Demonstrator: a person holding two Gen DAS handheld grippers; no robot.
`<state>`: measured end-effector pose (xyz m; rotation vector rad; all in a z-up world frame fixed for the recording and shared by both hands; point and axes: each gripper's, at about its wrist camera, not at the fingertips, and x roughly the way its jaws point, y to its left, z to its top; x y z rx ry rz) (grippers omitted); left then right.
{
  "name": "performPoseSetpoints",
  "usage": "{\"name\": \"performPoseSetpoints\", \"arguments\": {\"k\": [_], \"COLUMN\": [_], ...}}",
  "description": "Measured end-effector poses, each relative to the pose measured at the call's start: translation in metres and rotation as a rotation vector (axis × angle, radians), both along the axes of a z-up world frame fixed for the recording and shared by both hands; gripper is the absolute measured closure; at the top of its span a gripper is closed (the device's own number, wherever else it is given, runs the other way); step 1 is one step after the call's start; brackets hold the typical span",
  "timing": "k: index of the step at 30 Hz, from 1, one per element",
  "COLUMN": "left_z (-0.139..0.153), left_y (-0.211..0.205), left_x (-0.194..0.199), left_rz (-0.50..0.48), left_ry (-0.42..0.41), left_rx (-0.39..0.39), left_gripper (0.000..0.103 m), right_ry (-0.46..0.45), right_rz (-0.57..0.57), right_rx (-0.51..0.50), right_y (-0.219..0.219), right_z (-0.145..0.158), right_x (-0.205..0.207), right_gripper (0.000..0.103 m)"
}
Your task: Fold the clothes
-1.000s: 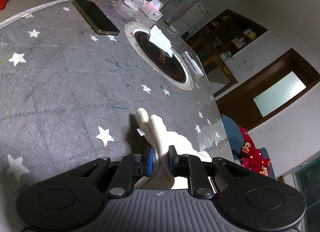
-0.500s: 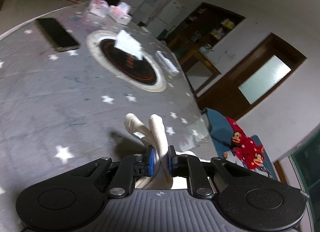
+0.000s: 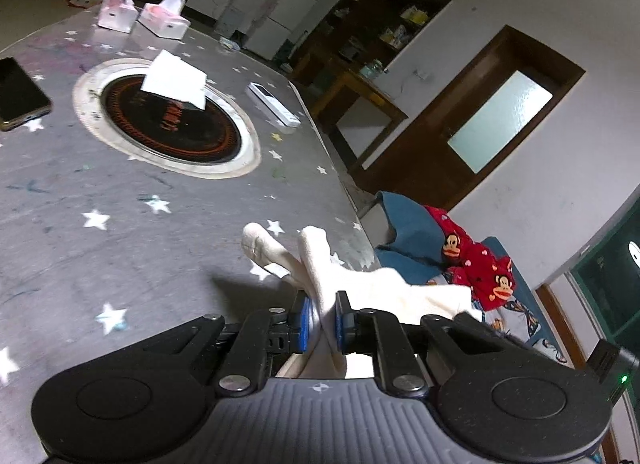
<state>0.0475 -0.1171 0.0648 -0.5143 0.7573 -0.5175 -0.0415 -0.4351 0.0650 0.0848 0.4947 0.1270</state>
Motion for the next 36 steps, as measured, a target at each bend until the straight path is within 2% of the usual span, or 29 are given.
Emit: {"name": "performPoseSetpoints", "arguments": {"k": [4,10,16,21,25,32,36], "left_z": [-0.006,-0.02,-0.032,-0.039,-0.032,-0.018,-0.017], "left_y": [-0.012,-0.022,-0.021,-0.017,-0.017,-0.026,-0.036], "left_x": [0.01,0.021,0.026,0.029,0.029,0.03,0.035], "left_rz": [-0.006,-0.002,0.008,0.038,0.055,0.067,0.028], "left_ry": [0.007,0.022,0.057,0.08,0.043,-0.009,-0.01], "left_rx": [0.016,0.07,0.149,0.22,0.239,0.263,0.26], "left_gripper": [0.09,0.089,0.089,0.083,0.083,0.083,0.085], "right_ry": [0.002,0.053,0.135,0.143,0.133,0.158,0.182], "right_rz": [-0.014,-0.035,-0.068,-0.095,-0.048,0.038,0.049], "right_rx": [-0.031,-0.046,-0.054,-0.085,-0.086,-0.057,-0.052], "right_y": [-0.008,-0.015,-0.022,-0.025,-0.017,0.004,0.009], "right_z": [-0.002,-0.022,-0.048,-0.05,-0.045,-0.056,-0.064], "right_x": [0.014,0.038,0.056,0.056,0.057,0.076,0.086], "right_gripper": [0.093,0.093,0.09,0.085,0.082,0.081,0.077]}}
